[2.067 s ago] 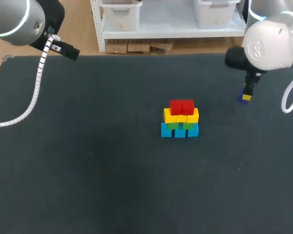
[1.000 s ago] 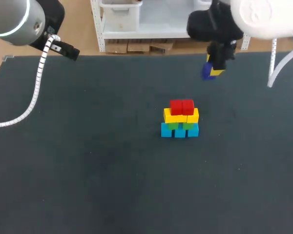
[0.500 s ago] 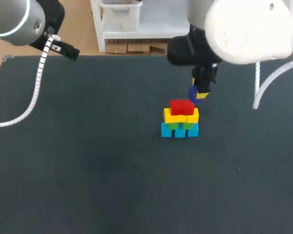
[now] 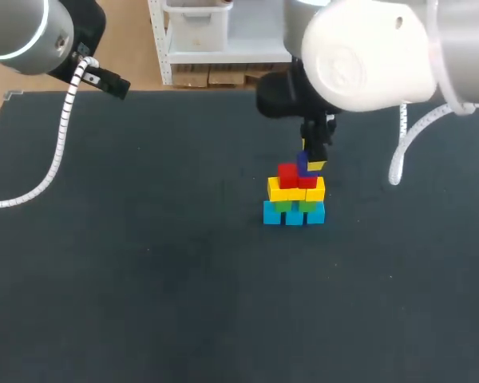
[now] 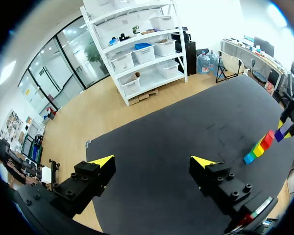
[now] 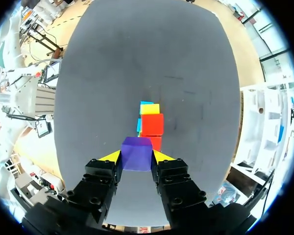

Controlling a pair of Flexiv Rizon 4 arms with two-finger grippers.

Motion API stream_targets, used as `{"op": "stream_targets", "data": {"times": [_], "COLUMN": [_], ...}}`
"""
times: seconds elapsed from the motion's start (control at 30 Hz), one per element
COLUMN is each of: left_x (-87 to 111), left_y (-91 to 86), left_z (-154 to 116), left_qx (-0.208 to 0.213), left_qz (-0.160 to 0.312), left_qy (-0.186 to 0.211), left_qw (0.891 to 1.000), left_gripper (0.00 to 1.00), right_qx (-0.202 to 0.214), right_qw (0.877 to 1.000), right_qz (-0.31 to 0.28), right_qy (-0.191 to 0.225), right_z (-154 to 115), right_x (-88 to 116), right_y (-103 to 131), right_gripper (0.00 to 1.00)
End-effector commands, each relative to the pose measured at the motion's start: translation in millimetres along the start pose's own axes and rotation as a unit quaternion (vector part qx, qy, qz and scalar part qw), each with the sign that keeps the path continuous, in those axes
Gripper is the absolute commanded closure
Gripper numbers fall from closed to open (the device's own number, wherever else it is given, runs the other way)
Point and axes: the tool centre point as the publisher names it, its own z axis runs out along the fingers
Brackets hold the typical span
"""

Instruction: Place the blue cubes, place green cubes on the blue cubes, place the yellow cubes on the green cubes, then place the red cubes on the yellow cubes, and place purple cube on the red cubes.

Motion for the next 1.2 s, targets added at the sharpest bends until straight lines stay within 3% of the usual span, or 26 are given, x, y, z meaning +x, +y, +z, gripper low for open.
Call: {"op": "stream_targets", "data": {"times": [0.03,1.03,1.2], "left_x": [0.3,0.3,0.3], "left_y": [1.1,1.1,1.1], "left_z": [-0.2,-0.2,-0.2], "left_qx": [0.002,0.002,0.002], "left_qz": [0.000,0.000,0.000], "left_qy": [-0.001,-0.001,-0.001], "left_qw": [1.000,1.000,1.000], "left_gripper": [0.00,0.00,0.00], "right_qx": [-0.006,-0.011,-0.011], "right_qw": [1.000,1.000,1.000], "right_qz": [0.001,-0.012,-0.014], "right_qy": [0.006,0.013,0.013], "right_z": [2.0,11.2,12.1], "right_x": [-3.2,-11.1,-10.8], "right_y": [-8.0,-9.1,-9.1], "right_gripper": [1.00,1.00,0.96]}}
